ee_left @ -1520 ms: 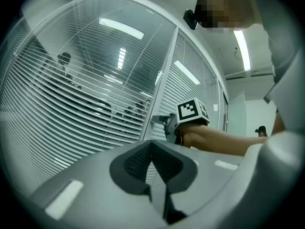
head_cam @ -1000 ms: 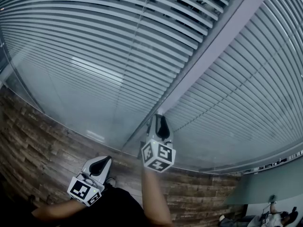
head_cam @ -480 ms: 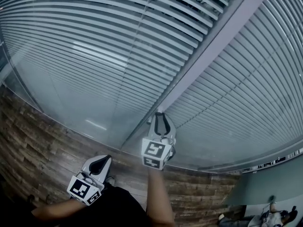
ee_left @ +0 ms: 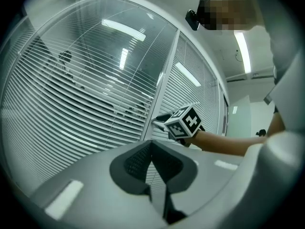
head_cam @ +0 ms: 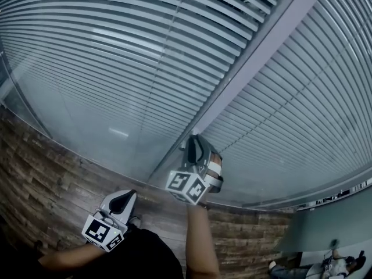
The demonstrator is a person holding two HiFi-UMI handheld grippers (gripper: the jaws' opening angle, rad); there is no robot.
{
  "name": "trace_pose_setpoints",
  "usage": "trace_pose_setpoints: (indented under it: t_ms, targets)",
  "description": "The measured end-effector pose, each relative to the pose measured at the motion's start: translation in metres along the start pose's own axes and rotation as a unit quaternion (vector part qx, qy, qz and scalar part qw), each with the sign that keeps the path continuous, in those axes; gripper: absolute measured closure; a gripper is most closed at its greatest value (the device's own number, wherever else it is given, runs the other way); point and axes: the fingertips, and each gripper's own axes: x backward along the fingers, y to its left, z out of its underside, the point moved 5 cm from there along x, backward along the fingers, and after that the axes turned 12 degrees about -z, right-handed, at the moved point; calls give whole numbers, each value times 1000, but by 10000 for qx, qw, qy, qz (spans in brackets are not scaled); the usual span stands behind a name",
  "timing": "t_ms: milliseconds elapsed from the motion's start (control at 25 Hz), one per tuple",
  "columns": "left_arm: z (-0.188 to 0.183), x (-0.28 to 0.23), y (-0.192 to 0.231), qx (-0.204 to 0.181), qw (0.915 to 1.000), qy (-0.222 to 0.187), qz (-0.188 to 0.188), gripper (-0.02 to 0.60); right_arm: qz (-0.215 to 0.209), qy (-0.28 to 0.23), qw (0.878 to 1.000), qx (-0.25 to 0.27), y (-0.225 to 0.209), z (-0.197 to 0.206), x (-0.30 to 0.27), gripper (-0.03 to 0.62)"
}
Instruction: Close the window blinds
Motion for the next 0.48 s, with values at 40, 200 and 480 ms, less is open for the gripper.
trace_pose_setpoints:
  t_ms: [40, 200, 480]
  targets:
    - [0, 1, -2, -24, 10000, -7, 12, 581, -13, -85, 9998, -184, -1, 0, 1, 491]
    - [-2, 4, -5, -53, 10000, -18, -20, 581, -362, -1171, 9584, -2576, -7, 1, 14, 463]
    - [-1, 12, 2, 36, 9998, -3, -212, 581, -404, -1865, 8487, -4932, -4, 10, 13, 439]
